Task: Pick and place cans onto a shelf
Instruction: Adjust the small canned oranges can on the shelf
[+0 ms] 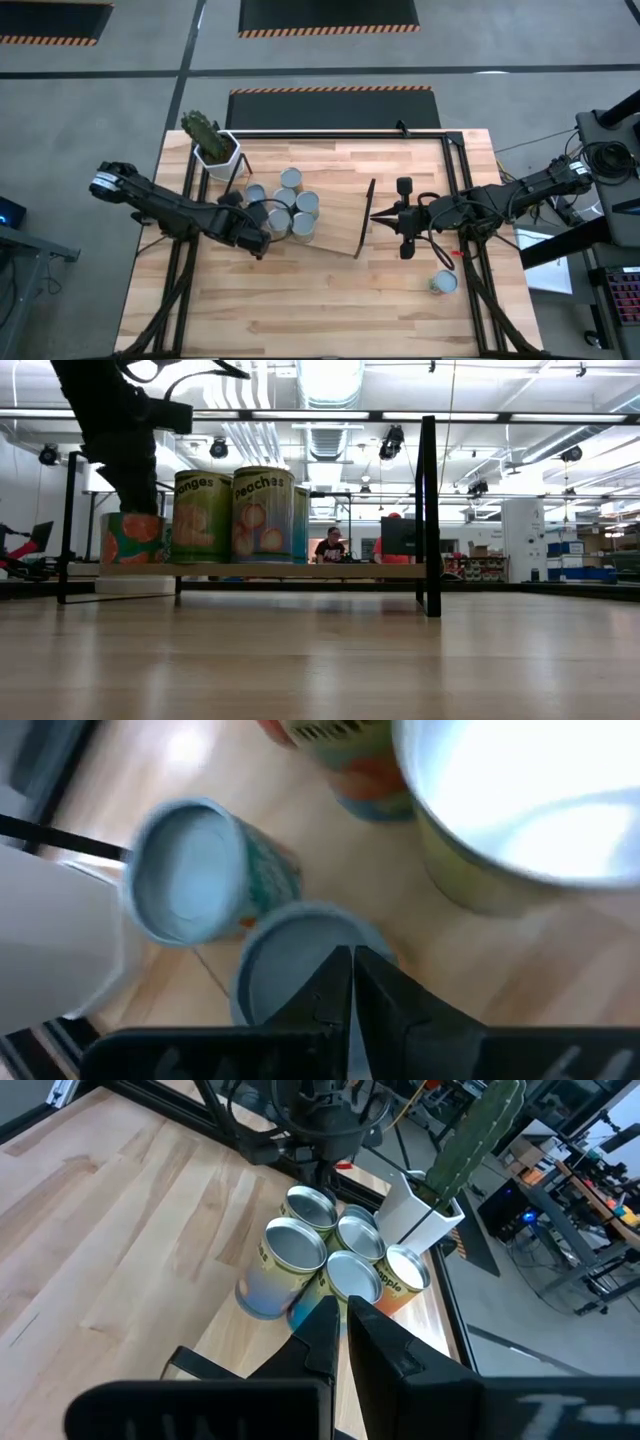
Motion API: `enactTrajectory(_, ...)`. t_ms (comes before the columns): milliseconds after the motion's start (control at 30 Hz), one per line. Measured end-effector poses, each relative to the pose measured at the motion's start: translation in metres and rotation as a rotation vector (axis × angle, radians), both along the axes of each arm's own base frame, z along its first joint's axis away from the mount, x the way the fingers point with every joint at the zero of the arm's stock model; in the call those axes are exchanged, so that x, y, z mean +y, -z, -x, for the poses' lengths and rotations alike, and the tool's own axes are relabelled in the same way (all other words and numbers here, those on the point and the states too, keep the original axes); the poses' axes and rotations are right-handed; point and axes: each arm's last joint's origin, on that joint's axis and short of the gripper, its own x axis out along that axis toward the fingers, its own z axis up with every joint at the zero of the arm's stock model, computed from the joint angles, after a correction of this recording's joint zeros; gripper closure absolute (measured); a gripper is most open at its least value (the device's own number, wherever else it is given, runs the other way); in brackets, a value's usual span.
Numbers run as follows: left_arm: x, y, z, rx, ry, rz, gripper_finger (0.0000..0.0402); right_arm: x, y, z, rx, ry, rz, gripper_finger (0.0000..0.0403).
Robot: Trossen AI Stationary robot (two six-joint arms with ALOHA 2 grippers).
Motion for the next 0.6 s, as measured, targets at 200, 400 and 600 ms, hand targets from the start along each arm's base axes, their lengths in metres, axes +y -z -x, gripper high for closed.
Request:
enactTrajectory(200, -0.003, -0.008, -0.002, 0.059, 0.093, 0.047, 0.0402, 0.000, 0.000, 0.000, 0.001, -0.002, 0.005, 0.0390)
enactTrajectory(400, -0.002, -0.028, -0.001, 0.088, 0.078, 0.031, 0.0402, 0.000, 0.000, 0.000, 0.000, -0.002, 0.006, 0.0390)
enactTrajectory(600, -0.013, -0.034, -0.007, 0.032, 0.130, 0.119, 0.0402, 0.000, 0.000, 0.000, 0.000, -0.002, 0.005, 0.0390)
